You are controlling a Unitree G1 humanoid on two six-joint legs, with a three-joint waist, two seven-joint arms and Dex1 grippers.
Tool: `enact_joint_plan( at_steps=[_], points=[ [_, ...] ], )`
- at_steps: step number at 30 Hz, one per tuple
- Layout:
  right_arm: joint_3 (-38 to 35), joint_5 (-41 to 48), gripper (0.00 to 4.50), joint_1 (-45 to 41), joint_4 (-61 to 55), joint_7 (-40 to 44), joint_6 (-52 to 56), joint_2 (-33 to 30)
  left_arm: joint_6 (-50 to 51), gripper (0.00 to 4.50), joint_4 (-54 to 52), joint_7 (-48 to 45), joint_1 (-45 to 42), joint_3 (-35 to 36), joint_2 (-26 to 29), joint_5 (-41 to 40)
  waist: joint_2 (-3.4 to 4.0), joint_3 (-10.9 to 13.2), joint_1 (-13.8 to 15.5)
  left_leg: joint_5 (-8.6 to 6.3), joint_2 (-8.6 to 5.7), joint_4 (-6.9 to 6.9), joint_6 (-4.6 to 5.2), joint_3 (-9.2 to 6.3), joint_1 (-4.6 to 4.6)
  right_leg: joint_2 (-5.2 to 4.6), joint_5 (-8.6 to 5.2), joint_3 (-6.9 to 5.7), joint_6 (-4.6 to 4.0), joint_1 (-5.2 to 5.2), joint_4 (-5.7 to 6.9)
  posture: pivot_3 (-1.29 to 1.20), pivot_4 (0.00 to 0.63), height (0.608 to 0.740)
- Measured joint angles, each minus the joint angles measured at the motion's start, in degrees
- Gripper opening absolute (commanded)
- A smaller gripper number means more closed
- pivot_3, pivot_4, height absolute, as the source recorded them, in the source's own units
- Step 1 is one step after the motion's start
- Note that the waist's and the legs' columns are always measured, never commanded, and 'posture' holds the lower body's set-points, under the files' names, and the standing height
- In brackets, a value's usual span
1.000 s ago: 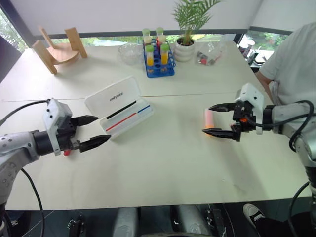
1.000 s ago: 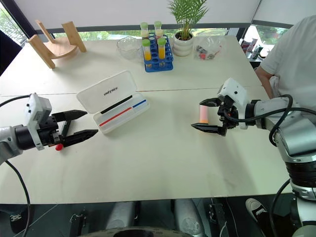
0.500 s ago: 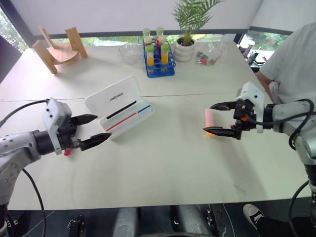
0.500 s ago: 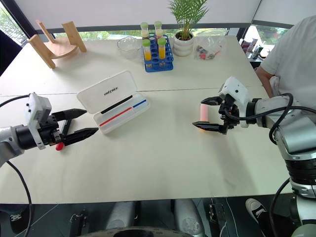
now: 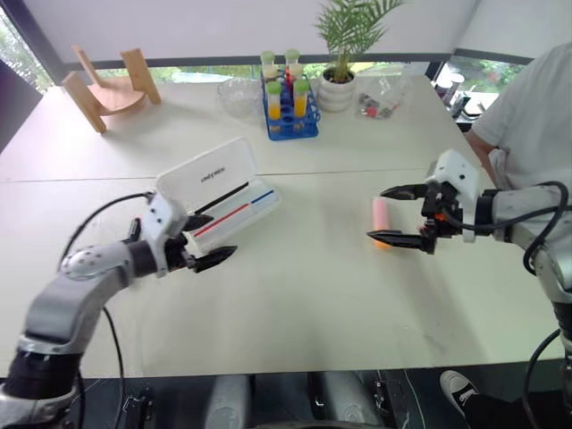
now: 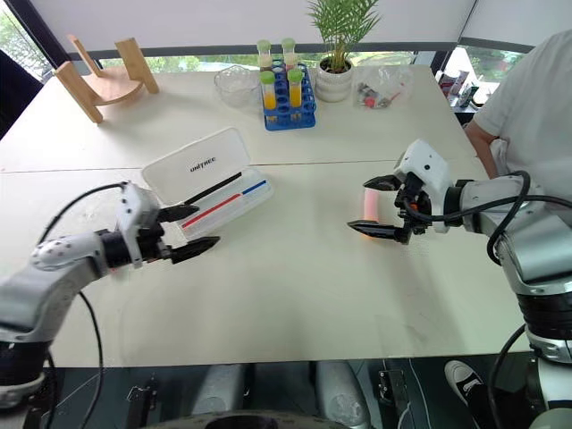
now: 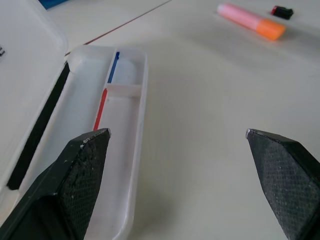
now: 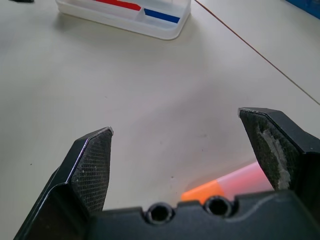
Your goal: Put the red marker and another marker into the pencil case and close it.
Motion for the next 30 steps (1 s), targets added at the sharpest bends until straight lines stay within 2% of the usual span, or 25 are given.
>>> enact_joint_plan(
  at_steps=[5, 11, 14, 18, 26, 30],
  points=[
    [-1.0, 0.5, 4.5, 2.5, -2.6, -1.9, 1.0, 0.2, -6.4, 4.49, 10.6, 1.7, -5.0, -4.4, -4.5, 7.1, -0.01, 0.0, -0.1, 0.0, 0.0, 0.01, 0.0, -0.01, 0.0, 0.01, 0.0, 0.0, 0.0, 0.01, 0.0, 0.0, 0.15, 0.74],
    [-2.4, 1.0, 4.5, 4.8, -4.6, -3.8, 1.6, 0.3, -11.5, 4.49, 20.1, -1.6, -7.8, -6.5, -6.0, 10.5, 0.01, 0.0, -0.1, 0.0, -0.01, 0.02, 0.0, 0.0, 0.01, 0.0, 0.01, -0.01, 0.01, 0.02, 0.0, 0.0, 0.15, 0.74],
    [-2.4, 1.4, 4.5, 4.8, -5.1, -4.2, 1.6, 0.3, -13.4, 3.59, 22.9, -3.1, -9.2, -6.6, -6.6, 11.4, 0.01, 0.0, 0.0, 0.0, -0.01, 0.04, 0.0, -0.01, 0.03, 0.01, 0.01, -0.02, 0.01, 0.07, 0.01, 0.0, 0.15, 0.74],
    [-2.4, 1.6, 4.5, 4.8, -5.1, -4.7, 1.6, 0.3, -14.7, 1.75, 24.6, -3.8, -9.8, -6.5, -6.7, 12.7, 0.02, 0.0, 0.0, 0.0, -0.02, 0.04, 0.0, -0.02, 0.04, 0.0, 0.01, -0.02, 0.02, 0.08, 0.0, 0.0, 0.15, 0.74],
    [-2.4, 1.6, 4.5, 4.8, -5.1, -4.7, 1.5, 0.3, -15.3, 1.74, 23.9, -4.9, -9.4, -6.6, -7.2, 13.7, 0.03, 0.0, 0.0, 0.0, -0.02, 0.05, 0.0, -0.02, 0.04, -0.02, 0.01, -0.02, 0.02, 0.1, 0.01, 0.0, 0.15, 0.74],
    [-2.3, 1.6, 4.5, 4.8, -5.0, -4.6, 1.4, 0.3, -13.6, 1.74, 17.7, -9.8, -7.3, -9.1, -7.1, 12.7, 0.03, 0.0, 0.2, 0.0, -0.03, 0.03, 0.0, -0.03, 0.02, -0.03, 0.0, -0.03, 0.02, 0.11, 0.0, 0.0, 0.15, 0.74]
  ],
)
